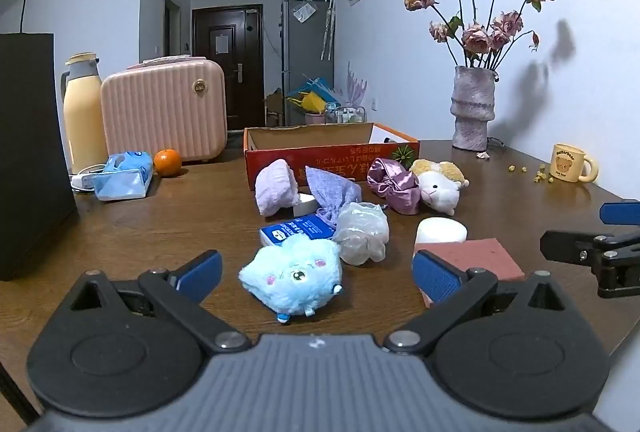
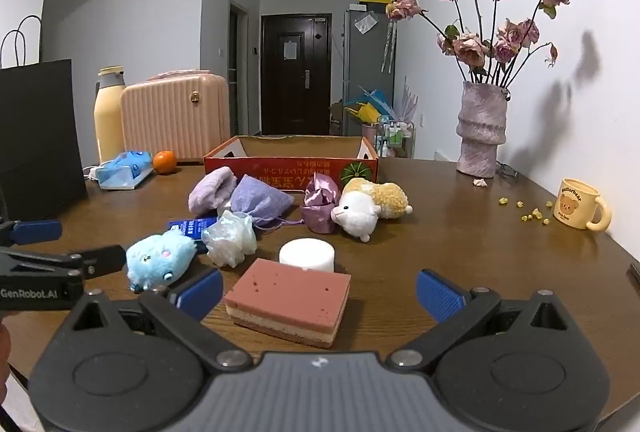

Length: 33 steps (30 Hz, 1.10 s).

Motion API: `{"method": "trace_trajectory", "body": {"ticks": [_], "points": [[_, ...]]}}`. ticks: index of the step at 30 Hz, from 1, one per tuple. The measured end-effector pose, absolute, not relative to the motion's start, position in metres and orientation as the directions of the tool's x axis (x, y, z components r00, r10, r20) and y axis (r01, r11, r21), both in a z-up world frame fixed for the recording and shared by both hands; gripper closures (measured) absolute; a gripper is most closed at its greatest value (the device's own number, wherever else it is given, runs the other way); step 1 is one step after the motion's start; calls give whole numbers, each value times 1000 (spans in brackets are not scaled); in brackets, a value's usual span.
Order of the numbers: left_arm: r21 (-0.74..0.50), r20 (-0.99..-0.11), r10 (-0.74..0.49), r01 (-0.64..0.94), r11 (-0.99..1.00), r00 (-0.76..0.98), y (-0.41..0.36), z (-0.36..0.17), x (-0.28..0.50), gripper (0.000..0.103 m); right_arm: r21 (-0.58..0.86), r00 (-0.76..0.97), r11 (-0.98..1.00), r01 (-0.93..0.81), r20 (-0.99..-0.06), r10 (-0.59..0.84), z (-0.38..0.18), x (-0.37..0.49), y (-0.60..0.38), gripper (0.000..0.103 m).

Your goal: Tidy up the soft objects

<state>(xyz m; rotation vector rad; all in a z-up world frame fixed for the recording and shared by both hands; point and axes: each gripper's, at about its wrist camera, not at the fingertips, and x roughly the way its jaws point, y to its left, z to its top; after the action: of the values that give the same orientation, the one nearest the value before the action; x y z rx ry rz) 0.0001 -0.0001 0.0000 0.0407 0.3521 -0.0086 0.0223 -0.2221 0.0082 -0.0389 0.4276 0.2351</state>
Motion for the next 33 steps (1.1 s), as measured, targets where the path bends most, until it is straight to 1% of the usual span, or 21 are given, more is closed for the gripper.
{"method": "trace_trajectory", "body": {"ticks": [1,2,6,7,11,12,33], "points": [[38,-349,-2,16,999,937,-1,0,0,0,14,882,972,-236,-417,220,8,23,-221,0],[37,-353,-3,17,999,936,-2,0,0,0,21,895,972,-232,-387,222,10,17,-225,0],[8,-350,-20,24,1000,937,0,-1,-5,0,24,892,971,-238,-390,228,11,14,-227,0],[-1,-343,-25,26,1000,939,3,-1,-8,0,5,894,973,-231,-393,214,9,12,-217,0],[8,-355,-24,28,1000,935,3,-1,-12,0,-1,896,973,-232,-389,214,10,4,-215,0],[10,-361,-25,30,999,932,4,2,-9,0,1,891,973,-229,-402,210,13,7,-214,0],[8,-358,-24,29,1000,934,5,3,-11,0,-3,893,974,-227,-400,207,13,5,-212,0]]}}
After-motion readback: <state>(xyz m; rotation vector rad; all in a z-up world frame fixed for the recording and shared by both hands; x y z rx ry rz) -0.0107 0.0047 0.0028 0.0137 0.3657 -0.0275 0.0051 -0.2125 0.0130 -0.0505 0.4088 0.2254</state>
